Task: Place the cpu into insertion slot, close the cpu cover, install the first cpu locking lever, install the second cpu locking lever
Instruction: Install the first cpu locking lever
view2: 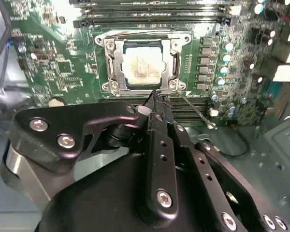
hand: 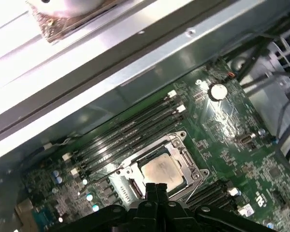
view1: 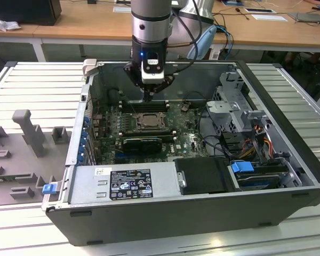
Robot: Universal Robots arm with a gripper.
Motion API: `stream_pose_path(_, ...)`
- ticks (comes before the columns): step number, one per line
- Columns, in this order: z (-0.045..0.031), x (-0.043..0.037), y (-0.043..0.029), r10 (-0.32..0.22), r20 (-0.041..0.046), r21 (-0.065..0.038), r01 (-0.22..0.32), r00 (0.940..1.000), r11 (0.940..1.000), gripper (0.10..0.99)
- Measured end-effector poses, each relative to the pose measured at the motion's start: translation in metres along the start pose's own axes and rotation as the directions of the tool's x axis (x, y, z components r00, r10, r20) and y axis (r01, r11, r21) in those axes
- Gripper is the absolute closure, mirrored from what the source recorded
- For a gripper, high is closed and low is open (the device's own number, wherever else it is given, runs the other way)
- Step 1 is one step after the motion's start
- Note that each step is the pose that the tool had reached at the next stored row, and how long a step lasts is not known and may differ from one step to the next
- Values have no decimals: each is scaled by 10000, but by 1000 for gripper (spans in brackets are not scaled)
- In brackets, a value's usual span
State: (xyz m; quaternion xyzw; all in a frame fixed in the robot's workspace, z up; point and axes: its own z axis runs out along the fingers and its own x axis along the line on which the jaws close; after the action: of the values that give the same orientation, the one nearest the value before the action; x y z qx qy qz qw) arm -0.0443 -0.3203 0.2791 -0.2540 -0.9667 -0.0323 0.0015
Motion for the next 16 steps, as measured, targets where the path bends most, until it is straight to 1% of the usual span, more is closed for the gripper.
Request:
stream_pose_path(1,0,0,0,-290,-18,5,290,9996,9996,980)
stream_pose_path(3,0,0,0,-628,-40,11,628,9980,9980,980)
stream_pose_path(4,0,0,0,-990,-62,16,990,9951,9951,980)
stream_pose_path(6,0,0,0,-1312,-83,19,1312,9913,9914,980)
stream_pose_path(9,0,0,0,-1983,-126,25,1984,9801,9801,980)
stream_pose_path(11,0,0,0,-2245,-144,27,2245,9744,9745,980)
stream_pose_path(12,0,0,0,-2491,-160,28,2491,9684,9685,980)
stream_pose_path(14,0,0,0,-2700,-174,29,2701,9627,9628,980)
stream_pose_path(15,0,0,0,-2842,-183,29,2842,9586,9587,980)
stream_pose_path(16,0,0,0,-2933,-189,29,2934,9558,9560,980)
